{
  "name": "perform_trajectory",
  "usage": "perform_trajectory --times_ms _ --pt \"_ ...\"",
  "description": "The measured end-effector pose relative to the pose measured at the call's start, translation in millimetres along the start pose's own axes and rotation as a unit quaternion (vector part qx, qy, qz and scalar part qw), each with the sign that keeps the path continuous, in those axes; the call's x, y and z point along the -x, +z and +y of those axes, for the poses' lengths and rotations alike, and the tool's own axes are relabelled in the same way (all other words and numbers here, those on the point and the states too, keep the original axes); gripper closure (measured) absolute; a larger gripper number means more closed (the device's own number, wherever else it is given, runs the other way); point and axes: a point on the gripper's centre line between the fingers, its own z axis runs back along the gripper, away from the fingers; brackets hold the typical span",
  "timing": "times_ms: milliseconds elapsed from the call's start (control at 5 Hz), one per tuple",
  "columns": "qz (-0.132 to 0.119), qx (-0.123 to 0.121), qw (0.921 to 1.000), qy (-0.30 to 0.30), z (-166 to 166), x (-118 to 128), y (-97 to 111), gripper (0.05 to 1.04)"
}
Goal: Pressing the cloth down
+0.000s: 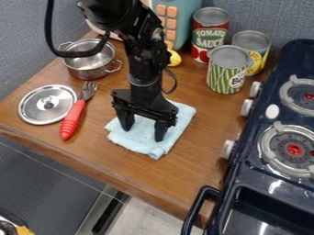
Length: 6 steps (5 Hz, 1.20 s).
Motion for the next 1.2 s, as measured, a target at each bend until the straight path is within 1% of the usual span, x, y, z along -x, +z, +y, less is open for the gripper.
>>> perform_trajectory --times_ms 200,400,600,800,1000,1200 --pt "0.008 0.010 0.9998 0.013 6.4 10.8 20.1 0.083" --pt "-0.015 0.021 0.9996 0.013 6.7 8.5 60.7 0.083" --pt "-0.017 0.030 0.9994 0.008 7.2 7.6 85.7 0.083" --pt "-0.012 0.032 0.9994 0.001 9.8 9.9 94.5 0.083" --pt "-0.038 0.032 0.9987 -0.011 12.4 14.5 117.1 0.083" --pt "-0.068 0.036 0.9967 -0.025 14.2 23.5 125.5 0.083"
